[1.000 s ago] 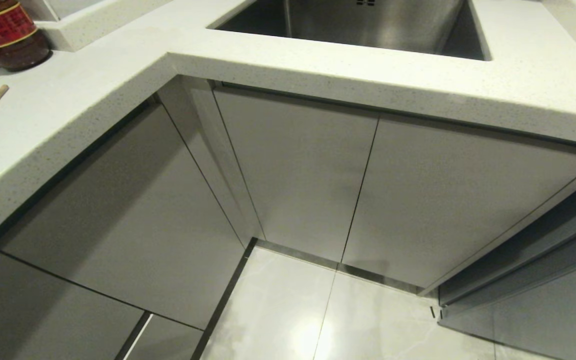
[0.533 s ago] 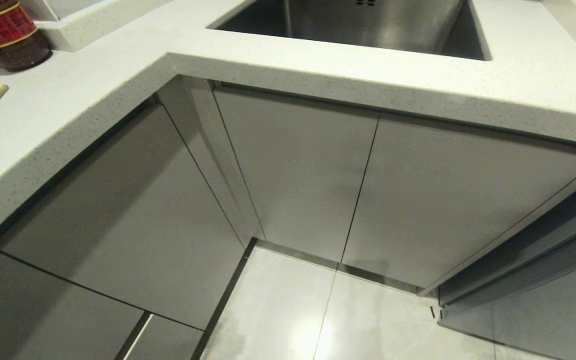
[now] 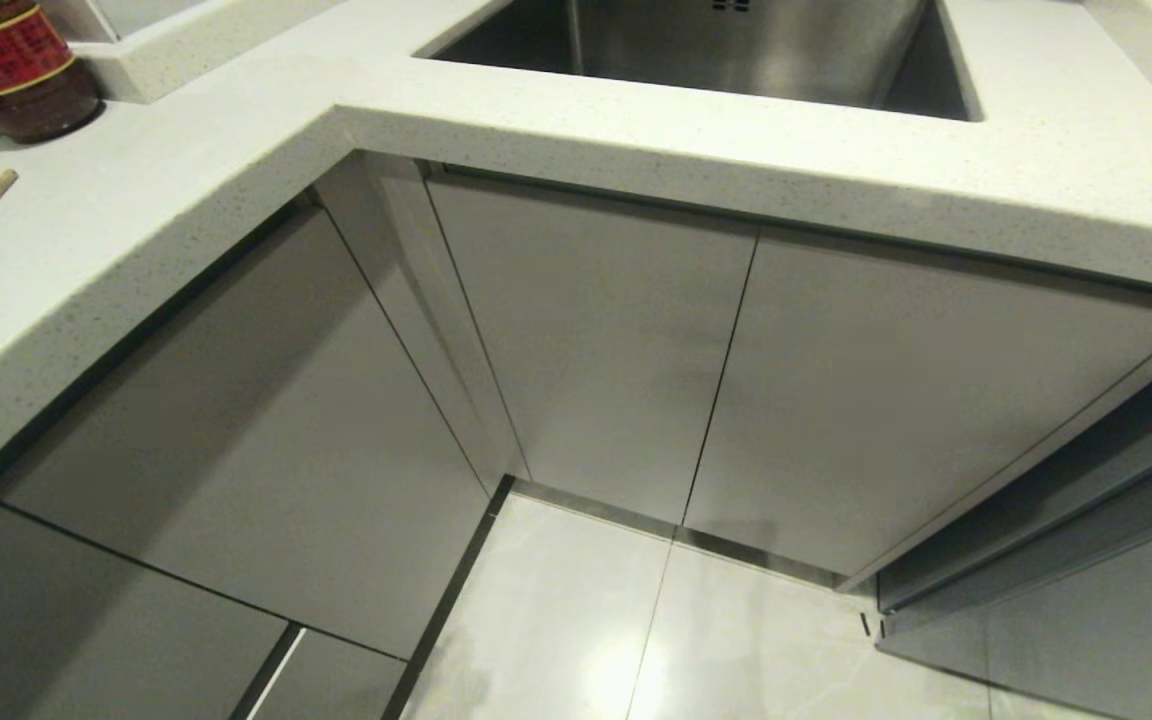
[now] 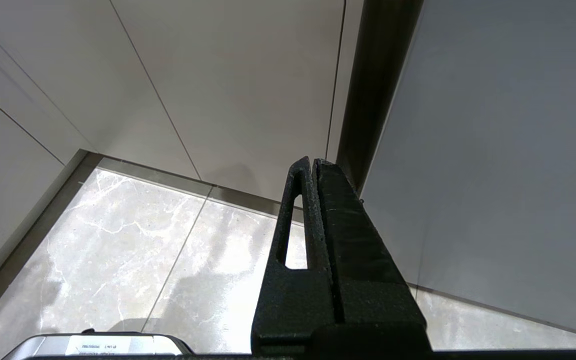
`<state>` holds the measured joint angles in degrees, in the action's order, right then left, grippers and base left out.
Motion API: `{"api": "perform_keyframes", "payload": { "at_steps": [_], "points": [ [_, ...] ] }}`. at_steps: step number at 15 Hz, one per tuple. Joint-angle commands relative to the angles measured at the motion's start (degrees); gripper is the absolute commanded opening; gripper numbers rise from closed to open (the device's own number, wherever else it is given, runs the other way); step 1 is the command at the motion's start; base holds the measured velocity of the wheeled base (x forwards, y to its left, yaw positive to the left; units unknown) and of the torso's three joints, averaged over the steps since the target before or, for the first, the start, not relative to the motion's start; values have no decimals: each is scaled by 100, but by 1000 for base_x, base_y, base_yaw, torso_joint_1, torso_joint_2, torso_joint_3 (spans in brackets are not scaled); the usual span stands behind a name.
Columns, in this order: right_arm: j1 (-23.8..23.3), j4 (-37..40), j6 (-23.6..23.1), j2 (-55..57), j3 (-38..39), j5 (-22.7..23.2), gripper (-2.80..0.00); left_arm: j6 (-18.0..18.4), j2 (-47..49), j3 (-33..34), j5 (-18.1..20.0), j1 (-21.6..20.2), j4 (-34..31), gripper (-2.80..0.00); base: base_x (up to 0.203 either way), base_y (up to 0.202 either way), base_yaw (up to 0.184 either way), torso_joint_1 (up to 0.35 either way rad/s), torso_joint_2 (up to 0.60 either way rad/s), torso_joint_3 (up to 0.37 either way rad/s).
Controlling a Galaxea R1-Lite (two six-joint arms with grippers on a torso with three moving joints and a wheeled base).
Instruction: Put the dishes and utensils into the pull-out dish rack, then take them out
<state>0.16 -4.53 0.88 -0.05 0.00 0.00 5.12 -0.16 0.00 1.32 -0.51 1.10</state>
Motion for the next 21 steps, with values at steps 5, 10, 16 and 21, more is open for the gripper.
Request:
{"api": "perform_keyframes", "payload": {
  "at_steps": [5,10,16,21],
  "points": [
    [2,-4,0,5,149,0,-280,-64,16,62,9,34,-22,-280,0,0,0,1,2,90],
    [2,-4,0,5,154,0,-280,-73,16,70,0,34,5,-280,0,0,0,1,0,198],
    [2,-4,5,5,149,0,-280,-64,16,70,8,34,5,-280,0,0,0,5,2,207],
    [2,-4,1,5,149,0,-280,-46,16,70,0,34,13,-280,0,0,0,2,1,200]
  ]
}}
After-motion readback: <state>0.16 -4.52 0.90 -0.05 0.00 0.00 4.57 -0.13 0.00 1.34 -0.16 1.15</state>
